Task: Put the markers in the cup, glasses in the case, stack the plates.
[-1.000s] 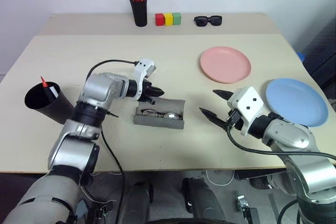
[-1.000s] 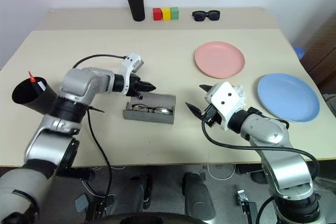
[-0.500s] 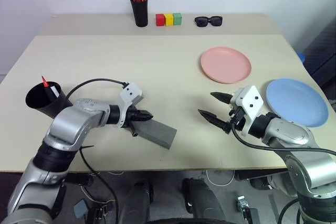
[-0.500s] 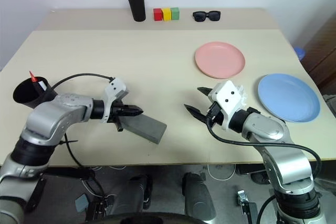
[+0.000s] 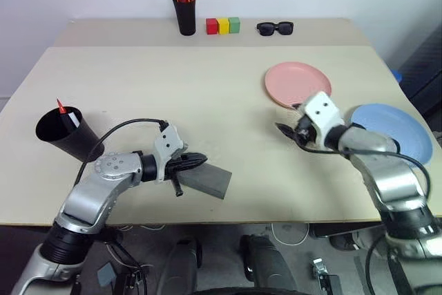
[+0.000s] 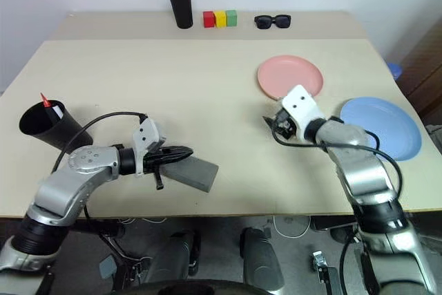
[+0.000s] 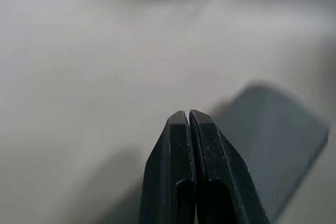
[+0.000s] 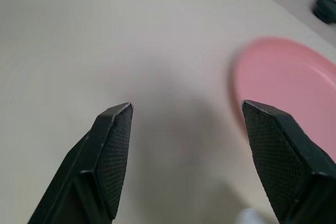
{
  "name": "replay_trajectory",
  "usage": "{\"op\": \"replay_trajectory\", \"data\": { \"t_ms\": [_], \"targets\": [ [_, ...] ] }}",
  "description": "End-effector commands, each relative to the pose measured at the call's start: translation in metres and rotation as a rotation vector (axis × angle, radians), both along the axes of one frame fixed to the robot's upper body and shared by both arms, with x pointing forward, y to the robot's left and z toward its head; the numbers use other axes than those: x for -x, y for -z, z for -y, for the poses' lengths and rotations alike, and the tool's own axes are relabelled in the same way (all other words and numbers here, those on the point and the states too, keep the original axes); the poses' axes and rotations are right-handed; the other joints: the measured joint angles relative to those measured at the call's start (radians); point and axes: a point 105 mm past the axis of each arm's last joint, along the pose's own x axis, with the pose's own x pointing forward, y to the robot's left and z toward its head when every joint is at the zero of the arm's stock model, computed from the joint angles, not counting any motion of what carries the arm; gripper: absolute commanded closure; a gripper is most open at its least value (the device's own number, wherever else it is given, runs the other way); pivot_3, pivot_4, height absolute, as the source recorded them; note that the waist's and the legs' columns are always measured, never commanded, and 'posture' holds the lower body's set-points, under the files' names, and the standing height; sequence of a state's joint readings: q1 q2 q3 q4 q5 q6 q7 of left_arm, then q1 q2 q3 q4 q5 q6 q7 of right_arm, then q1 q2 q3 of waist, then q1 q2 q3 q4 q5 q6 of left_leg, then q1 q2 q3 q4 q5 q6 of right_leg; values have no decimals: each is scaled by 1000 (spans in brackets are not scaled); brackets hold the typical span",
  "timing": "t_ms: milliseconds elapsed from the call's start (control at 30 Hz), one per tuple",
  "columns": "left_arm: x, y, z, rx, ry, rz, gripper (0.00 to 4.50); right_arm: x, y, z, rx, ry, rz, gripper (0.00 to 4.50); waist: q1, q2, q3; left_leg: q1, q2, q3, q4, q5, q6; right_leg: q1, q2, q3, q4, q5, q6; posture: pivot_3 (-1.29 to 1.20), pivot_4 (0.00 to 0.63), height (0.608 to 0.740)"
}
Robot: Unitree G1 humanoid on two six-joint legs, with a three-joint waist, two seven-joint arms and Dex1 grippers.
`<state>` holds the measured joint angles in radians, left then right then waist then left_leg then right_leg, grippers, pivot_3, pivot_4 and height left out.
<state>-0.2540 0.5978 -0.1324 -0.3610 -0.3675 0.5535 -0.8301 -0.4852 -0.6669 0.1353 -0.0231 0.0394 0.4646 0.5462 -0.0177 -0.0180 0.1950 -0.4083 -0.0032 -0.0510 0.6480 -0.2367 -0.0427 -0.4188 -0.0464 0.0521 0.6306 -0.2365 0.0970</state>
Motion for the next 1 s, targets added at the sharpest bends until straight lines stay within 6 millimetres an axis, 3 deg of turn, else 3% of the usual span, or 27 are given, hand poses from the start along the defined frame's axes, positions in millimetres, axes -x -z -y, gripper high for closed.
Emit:
{"op": "replay_trajectory", "data": {
  "t_ms": [33,267,367,500,533,667,800,900,1000],
  "targets": [
    [0,-23,8,65,24,122,4452,-32,2,8,187,40,86,1152,0,0,0,0,0,0,0,0,0,0,0,0,0,0,0,0,150,740],
    [7,-35,12,161,1,217,4452,-71,13,8,309,51,95,1152,-5,0,0,0,0,0,-2,0,0,-1,0,0,0,2,4,0,150,740],
    [8,-35,10,162,-22,223,4500,-76,16,6,334,37,97,1999,-2,0,0,0,0,0,-1,0,0,0,0,0,0,2,4,0,150,740],
    [10,-34,10,167,-41,227,4500,-78,16,2,341,13,116,4133,-3,0,0,0,0,-1,-1,0,0,0,0,0,0,2,4,0,150,740],
    [11,-33,10,169,-42,227,4500,-78,15,2,344,7,121,4469,-3,0,0,0,0,-1,-1,0,0,0,0,0,0,2,4,0,150,740],
    [13,-33,14,192,-37,232,4500,-75,5,6,396,10,197,4469,-2,0,0,0,0,-1,-1,0,0,0,0,0,1,2,4,0,150,740],
    [15,-39,26,236,18,234,4500,-54,-24,23,439,21,304,4469,6,1,0,0,-1,-2,-1,0,0,0,0,0,1,2,4,0,150,740],
    [21,-42,45,253,116,233,4500,-16,-47,48,423,70,324,4469,15,1,1,-1,-2,-3,-1,0,0,0,0,-1,0,2,4,0,150,740],
    [23,-42,62,279,199,214,4500,25,-54,73,405,136,275,4469,19,2,0,-1,-2,-3,-1,0,0,1,0,0,0,2,4,0,150,740]
  ]
}}
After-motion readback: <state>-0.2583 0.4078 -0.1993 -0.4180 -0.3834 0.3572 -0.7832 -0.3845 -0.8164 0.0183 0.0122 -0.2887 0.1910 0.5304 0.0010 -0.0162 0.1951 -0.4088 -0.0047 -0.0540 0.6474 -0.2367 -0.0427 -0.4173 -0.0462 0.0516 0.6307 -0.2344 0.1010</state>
